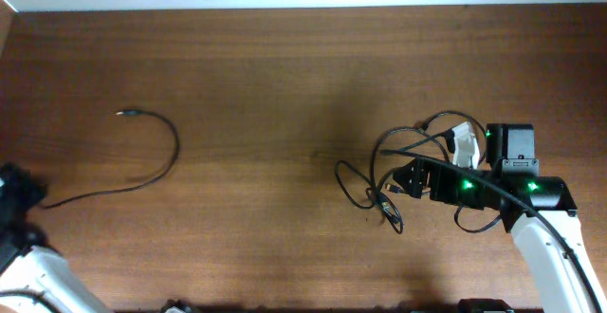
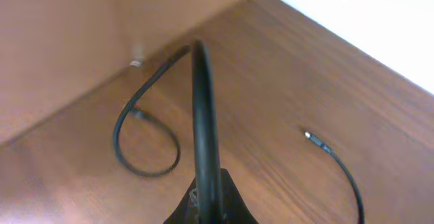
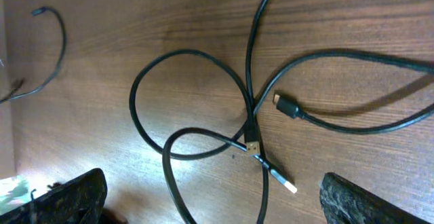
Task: Untangle cables
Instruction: 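Drag the left cable leftward with the left gripper and release it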
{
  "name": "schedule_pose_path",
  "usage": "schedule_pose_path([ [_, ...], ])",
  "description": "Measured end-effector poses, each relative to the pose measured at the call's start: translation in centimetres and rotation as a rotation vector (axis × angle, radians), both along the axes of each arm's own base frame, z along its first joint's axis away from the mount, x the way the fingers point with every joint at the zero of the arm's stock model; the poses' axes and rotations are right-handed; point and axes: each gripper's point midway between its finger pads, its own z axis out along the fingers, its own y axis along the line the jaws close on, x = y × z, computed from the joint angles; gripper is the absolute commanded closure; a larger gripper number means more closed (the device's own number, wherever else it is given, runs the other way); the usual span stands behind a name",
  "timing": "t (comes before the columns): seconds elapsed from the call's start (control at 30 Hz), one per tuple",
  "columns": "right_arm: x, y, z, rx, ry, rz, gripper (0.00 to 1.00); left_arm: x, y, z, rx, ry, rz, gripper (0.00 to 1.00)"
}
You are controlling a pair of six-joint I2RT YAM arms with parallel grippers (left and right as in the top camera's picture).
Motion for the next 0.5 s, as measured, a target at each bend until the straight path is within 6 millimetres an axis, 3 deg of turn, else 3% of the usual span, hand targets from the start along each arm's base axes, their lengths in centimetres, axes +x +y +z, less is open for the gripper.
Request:
schedule_pose_path([
  [0.1, -0.1, 0.0, -0.1, -0.001, 0.006, -0.001, 0.01, -1.8, 2.1, 0.9, 0.028, -0.035, 0.080, 1.00],
  [0.27, -0.5, 0.0, -0.2, -0.001, 0.025, -0.001, 0.01, -2.8, 4.9, 1.4, 0.046, -0.089, 0.158, 1.00],
  [0.4, -0.5, 0.0, -0.2, -0.001, 0.027, -0.001, 0.01, -3.4, 7.3, -1.2, -0.030, -0.106, 0.230, 1.00],
  [0.5, -0.5, 0.0, -0.2, -0.001, 0.026, -0.001, 0.01, -4.5, 9.3, -4.4, -0.128, -0.115, 0.302, 1.00],
])
